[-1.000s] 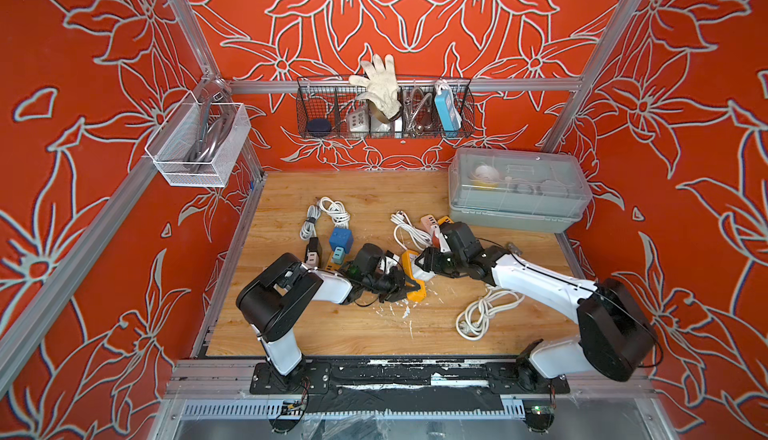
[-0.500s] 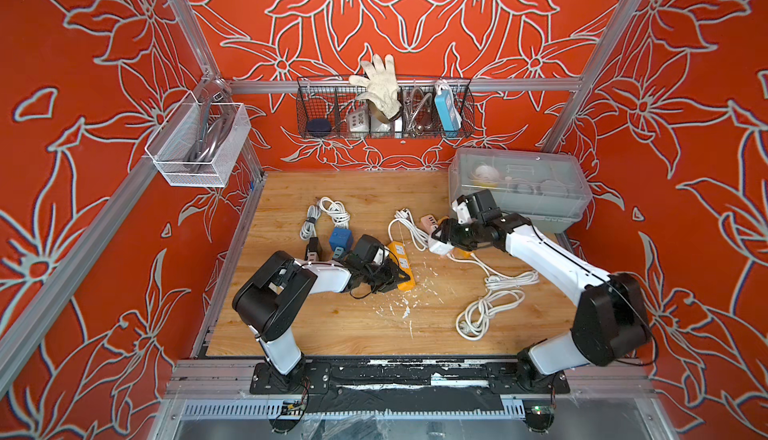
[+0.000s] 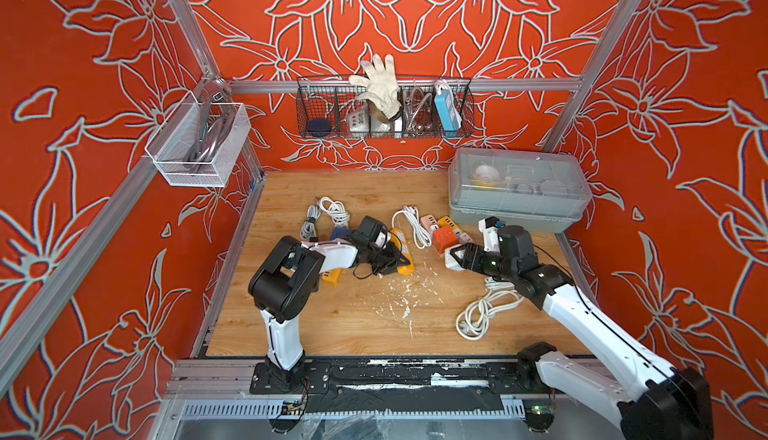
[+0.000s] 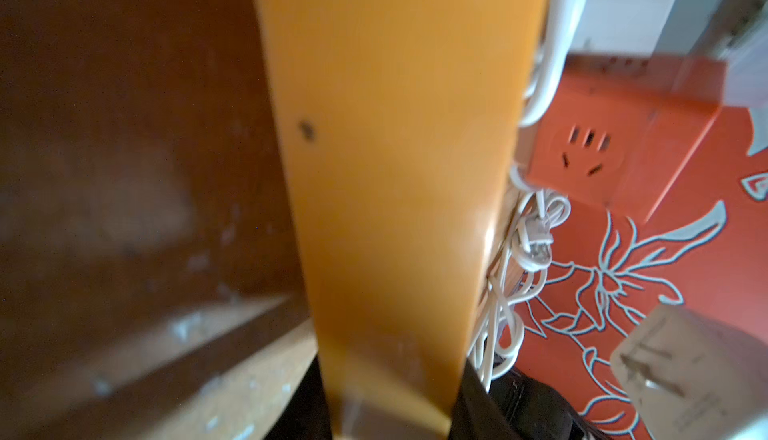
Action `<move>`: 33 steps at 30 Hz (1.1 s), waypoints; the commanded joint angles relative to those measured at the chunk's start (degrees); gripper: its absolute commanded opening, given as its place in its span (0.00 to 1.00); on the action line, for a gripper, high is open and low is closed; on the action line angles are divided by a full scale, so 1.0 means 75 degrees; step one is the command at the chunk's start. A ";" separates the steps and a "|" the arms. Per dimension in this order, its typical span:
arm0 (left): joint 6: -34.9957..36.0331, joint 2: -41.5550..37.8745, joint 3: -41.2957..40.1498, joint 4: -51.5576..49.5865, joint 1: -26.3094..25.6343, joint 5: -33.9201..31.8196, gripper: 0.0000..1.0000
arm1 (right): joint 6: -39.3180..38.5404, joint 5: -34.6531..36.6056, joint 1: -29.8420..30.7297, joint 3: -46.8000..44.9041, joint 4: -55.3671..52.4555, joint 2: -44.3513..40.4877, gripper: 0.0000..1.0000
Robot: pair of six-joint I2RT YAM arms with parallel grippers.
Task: Pull the plug off the socket
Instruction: Move the socket to the center of the board, then place the plug at the center of the board.
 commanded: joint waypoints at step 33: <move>0.3159 -0.6181 -0.0232 -0.4241 0.0238 -0.4572 0.83 | 0.0670 -0.2346 0.0663 -0.0501 0.1772 0.1689 0.37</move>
